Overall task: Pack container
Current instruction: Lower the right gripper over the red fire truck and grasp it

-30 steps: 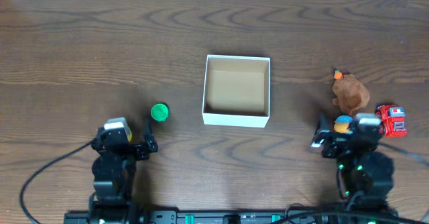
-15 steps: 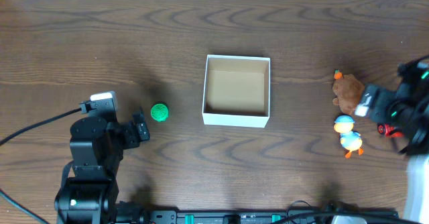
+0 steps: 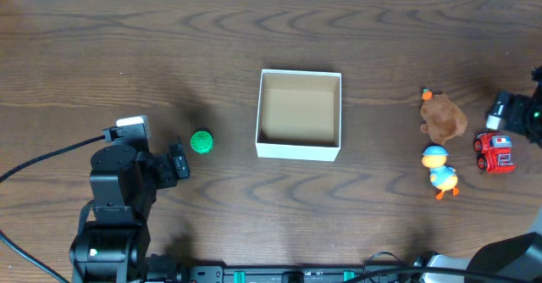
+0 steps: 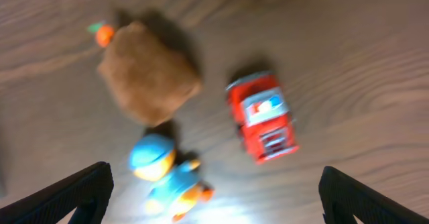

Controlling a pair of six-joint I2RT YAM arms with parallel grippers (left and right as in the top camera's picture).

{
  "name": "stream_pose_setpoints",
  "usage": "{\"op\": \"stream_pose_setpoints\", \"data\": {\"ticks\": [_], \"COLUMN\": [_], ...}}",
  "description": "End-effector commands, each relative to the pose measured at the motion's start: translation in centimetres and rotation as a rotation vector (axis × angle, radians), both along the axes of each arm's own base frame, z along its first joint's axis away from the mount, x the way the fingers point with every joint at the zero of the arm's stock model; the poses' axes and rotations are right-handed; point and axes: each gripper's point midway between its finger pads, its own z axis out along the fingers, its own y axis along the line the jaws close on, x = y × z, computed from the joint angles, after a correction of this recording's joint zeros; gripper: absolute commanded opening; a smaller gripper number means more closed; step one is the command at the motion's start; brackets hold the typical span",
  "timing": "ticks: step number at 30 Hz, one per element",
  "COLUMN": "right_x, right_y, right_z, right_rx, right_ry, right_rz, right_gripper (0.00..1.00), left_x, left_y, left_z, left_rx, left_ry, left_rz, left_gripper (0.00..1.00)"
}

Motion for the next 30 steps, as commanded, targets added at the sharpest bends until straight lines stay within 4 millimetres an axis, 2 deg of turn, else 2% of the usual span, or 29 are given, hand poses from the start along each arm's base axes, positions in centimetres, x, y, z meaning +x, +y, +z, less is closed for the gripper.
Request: {"op": "stream_pose_setpoints", "data": {"ticks": [1,4,8,19,26,30], "right_x": [-0.1,0.2,0.3,1.2,1.2,1.1], "right_y": [-3.0,-4.6,-5.5,-6.1,-5.8,-5.6], "right_z": [0.2,-0.3,-2.4,-9.3,-12.8,-13.9], "right_rx": [-0.102,-0.119,-0.094,0.009,0.076,0.102], "right_ry": [0.02,0.015,0.06,0.185,0.244,0.265], "right_rz": [0.024,0.012,0.024,0.04,0.049,0.051], "right_gripper": [0.99,0.99,0.99,0.97,0.95,0.93], "left_x": [0.2,0.2,0.2,0.2,0.2,0.2], "left_y": [0.0,0.0,0.0,0.0,0.0,0.0], "left_z": [1.1,1.1,1.1,1.1,1.1,1.0], "left_rx": [-0.012,-0.012,-0.011,-0.011,-0.011,-0.011], "left_ry": [-0.026,-0.026,-0.026,-0.026,-0.026,-0.025], "left_rz": [0.004,0.004,0.004,0.004,0.004,0.004], "left_gripper": [0.98,0.98,0.98,0.98,0.98,0.98]}}
